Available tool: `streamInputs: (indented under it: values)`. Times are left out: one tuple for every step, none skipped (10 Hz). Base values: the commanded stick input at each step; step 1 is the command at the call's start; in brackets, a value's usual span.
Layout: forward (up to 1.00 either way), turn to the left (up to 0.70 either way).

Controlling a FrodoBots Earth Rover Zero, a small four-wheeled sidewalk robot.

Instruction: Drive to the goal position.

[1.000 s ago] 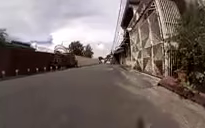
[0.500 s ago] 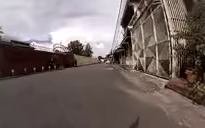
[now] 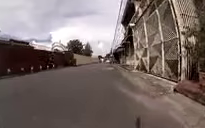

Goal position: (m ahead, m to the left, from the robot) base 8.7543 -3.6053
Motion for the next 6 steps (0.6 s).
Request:
streamInputs:
  values:
    - [0.7, 0.0]
    - [0.7, 0.0]
    - [0.7, 0.0]
    - [0.7, 0.0]
    - [0.7, 0.0]
    - [0.7, 0.0]
